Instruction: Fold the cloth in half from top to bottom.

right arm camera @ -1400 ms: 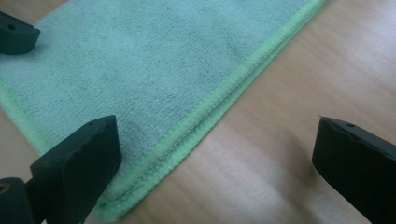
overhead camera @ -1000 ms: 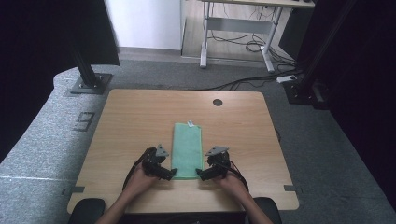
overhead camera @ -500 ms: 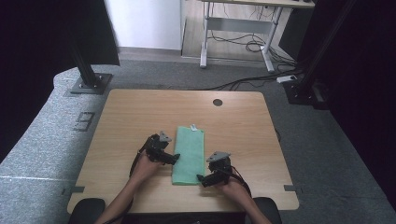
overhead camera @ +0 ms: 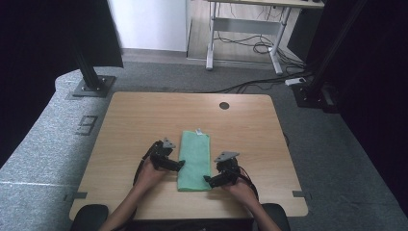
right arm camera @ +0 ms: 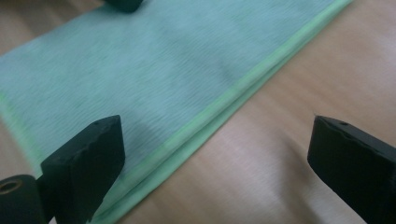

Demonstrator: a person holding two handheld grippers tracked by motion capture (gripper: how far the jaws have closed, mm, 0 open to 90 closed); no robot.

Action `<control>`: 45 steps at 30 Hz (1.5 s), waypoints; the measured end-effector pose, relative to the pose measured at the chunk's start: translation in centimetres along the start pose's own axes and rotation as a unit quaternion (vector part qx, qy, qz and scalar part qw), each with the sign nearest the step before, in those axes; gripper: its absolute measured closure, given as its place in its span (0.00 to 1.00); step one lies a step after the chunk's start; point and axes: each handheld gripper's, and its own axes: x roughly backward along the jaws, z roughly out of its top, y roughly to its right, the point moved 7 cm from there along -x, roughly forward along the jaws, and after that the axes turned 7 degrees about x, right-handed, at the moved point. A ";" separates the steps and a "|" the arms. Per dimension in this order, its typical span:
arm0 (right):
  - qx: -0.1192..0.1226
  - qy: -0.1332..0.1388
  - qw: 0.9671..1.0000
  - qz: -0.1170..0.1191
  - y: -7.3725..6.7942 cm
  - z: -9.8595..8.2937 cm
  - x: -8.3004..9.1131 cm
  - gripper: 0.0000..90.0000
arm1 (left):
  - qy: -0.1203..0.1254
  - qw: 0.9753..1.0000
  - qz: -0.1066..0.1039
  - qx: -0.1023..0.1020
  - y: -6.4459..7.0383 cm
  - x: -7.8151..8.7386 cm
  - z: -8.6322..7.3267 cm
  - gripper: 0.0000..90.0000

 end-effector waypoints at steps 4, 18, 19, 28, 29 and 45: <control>-0.010 0.001 1.000 -0.008 1.4 0.9 -0.3 0.05 | -0.001 1.000 0.000 0.001 0.0 0.0 0.0 0.01; -0.045 0.005 0.999 -0.023 6.4 4.7 -2.5 0.21 | -0.001 1.000 0.001 0.001 0.0 0.0 0.0 0.01; -0.045 0.006 0.999 -0.025 6.6 4.9 -2.6 0.23 | -0.001 1.000 0.001 0.001 0.0 0.0 0.0 0.01; -0.039 0.002 0.999 -0.032 8.9 7.3 -3.9 0.51 | 0.000 1.000 0.000 0.002 0.0 0.0 0.0 0.01; -0.037 0.001 0.999 -0.033 9.1 7.5 -4.1 0.54 | -0.001 1.000 0.001 0.000 0.0 0.0 0.0 0.01; -0.016 -0.035 0.999 -0.032 10.6 8.0 -7.3 0.60 | -0.001 1.000 0.001 0.002 0.0 0.0 0.0 0.01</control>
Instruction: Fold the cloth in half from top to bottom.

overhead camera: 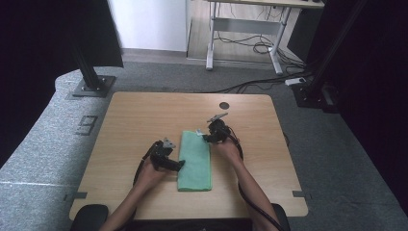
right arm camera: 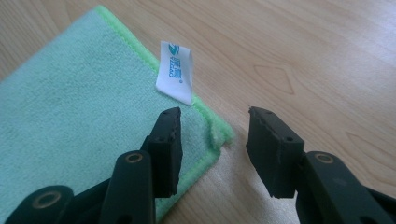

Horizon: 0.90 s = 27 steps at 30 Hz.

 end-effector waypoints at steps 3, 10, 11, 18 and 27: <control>-0.002 0.001 1.000 0.008 -0.1 -0.1 -0.4 0.66 | 0.000 1.000 0.000 0.000 0.0 0.0 0.0 0.01; -0.016 0.005 0.999 0.034 -0.6 -0.1 -0.4 0.87 | -0.005 1.000 -0.010 0.003 -0.1 0.1 0.1 0.01; -0.016 0.004 0.999 0.034 -0.6 -0.1 -0.3 0.88 | -0.005 1.000 -0.013 0.009 -0.2 0.1 0.3 0.01; -0.004 0.000 0.999 0.032 -0.9 0.0 -0.3 0.92 | -0.001 1.000 -0.004 0.013 -0.9 -0.2 0.6 0.00; 0.009 0.011 1.000 0.020 -1.0 0.5 0.6 0.93 | 0.000 1.000 0.007 0.009 -0.8 -0.3 0.4 0.00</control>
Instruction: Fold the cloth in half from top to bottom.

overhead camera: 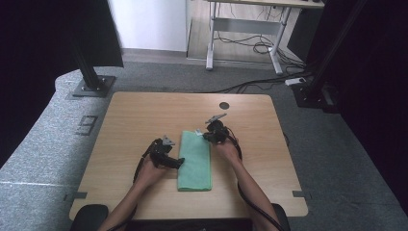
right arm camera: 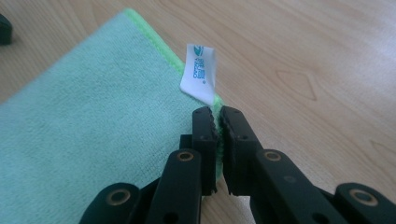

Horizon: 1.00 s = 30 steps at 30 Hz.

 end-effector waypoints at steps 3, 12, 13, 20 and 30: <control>0.003 0.012 1.000 0.001 -0.1 0.5 0.9 0.93 | 0.001 1.000 0.002 0.004 0.0 0.0 0.0 0.00; 0.027 0.059 0.998 0.014 -1.4 2.1 4.7 0.94 | 0.001 1.000 0.006 0.007 0.1 0.1 -0.1 0.00; 0.029 0.063 0.997 0.015 -1.5 2.1 5.0 0.94 | 0.001 1.000 0.006 0.007 0.1 0.1 -0.1 0.00; 0.049 0.090 0.994 0.029 -2.9 2.3 8.1 0.94 | 0.001 1.000 0.008 0.008 0.1 0.1 -0.1 0.00; 0.073 0.104 0.990 0.057 -6.0 1.0 11.1 0.95 | 0.002 1.000 0.009 0.010 0.1 0.1 -0.1 0.00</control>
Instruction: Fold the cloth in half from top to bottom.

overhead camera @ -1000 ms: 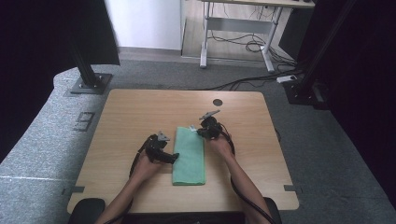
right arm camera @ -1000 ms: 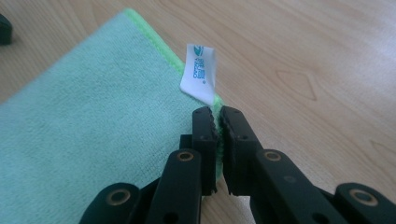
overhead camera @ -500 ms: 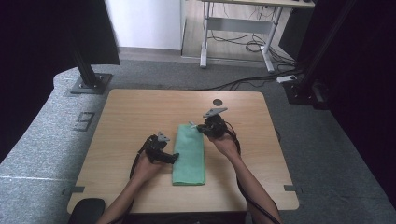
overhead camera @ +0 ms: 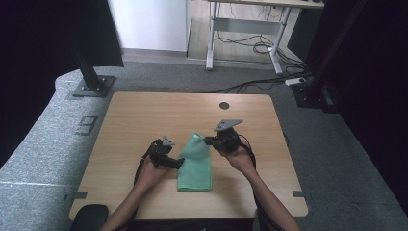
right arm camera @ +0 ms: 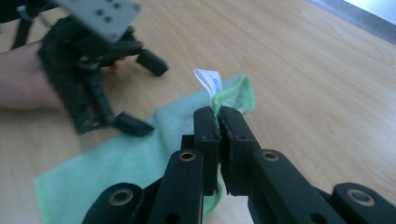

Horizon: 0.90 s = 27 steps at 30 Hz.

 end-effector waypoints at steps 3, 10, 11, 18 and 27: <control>0.007 0.002 1.000 0.011 -1.2 -0.3 0.6 0.95 | 0.000 1.000 0.000 0.000 0.0 0.0 0.0 0.00; 0.017 0.004 0.999 0.034 -4.0 -1.5 1.6 0.95 | 0.000 1.000 0.000 0.001 0.0 0.0 0.0 0.00; 0.017 0.003 0.999 0.037 -4.2 -1.7 1.6 0.95 | 0.000 1.000 0.000 0.001 0.0 0.0 0.0 0.00; 0.010 -0.012 0.999 0.052 -6.1 -4.3 1.4 0.95 | 0.002 1.000 -0.004 -0.002 -0.1 0.0 0.0 0.00; -0.021 -0.037 0.997 0.069 -7.4 -7.9 0.0 0.95 | 0.004 1.000 -0.023 -0.007 0.1 0.2 -0.1 0.01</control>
